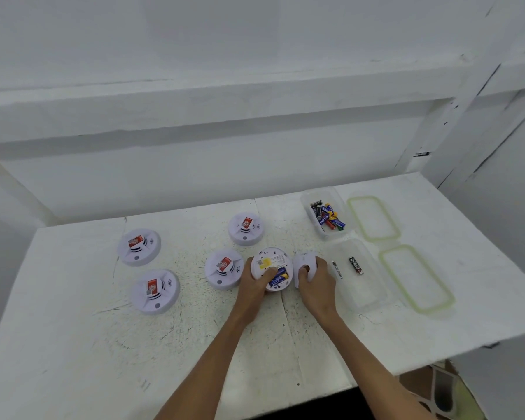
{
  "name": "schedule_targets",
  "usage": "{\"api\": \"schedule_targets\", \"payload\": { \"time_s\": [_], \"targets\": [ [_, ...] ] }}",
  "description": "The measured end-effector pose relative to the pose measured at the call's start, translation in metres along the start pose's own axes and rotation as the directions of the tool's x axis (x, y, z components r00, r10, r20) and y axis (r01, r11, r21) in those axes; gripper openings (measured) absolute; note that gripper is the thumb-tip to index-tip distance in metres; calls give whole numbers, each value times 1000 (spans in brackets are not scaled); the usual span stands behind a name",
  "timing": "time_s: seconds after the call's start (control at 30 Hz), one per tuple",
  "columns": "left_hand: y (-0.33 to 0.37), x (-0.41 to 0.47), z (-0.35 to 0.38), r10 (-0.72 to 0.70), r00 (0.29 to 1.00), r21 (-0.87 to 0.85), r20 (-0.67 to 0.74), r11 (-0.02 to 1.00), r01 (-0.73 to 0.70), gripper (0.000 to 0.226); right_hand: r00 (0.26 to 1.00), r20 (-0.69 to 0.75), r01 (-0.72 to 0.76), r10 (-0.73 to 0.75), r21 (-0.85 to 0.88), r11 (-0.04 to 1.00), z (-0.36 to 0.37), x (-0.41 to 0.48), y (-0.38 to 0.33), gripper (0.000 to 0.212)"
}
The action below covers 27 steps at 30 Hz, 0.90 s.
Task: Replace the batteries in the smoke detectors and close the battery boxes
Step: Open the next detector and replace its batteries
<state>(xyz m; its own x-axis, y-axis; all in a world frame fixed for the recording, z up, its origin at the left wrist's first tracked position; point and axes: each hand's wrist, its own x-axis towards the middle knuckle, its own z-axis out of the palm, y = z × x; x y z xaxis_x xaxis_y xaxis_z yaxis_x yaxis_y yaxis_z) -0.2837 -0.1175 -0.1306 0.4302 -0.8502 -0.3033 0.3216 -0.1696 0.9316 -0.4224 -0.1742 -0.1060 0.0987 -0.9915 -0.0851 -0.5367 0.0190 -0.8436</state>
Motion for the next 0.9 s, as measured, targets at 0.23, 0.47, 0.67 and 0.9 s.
{"api": "schedule_targets", "payload": {
  "time_s": [0.23, 0.47, 0.67, 0.9],
  "targets": [
    [-1, 1, 0, 7, 1000, -28, -5, 1000, -7, 32, 999, -17, 45, -45, -12, 999, 4, -5, -2, 43],
    [-5, 4, 0, 16, 1000, -34, -13, 999, -16, 37, 995, 17, 97, -96, -177, 979, 1, -10, -5, 53],
    [-5, 2, 0, 19, 1000, -41, -12, 999, -20, 32, 990, 34, 143, -139, -216, 966, 3, -12, -2, 50],
    [-4, 2, 1, 25, 999, -25, -21, 999, -26, 35, 980, 6, 195, -198, -204, 959, 7, -18, -4, 37]
  ]
}}
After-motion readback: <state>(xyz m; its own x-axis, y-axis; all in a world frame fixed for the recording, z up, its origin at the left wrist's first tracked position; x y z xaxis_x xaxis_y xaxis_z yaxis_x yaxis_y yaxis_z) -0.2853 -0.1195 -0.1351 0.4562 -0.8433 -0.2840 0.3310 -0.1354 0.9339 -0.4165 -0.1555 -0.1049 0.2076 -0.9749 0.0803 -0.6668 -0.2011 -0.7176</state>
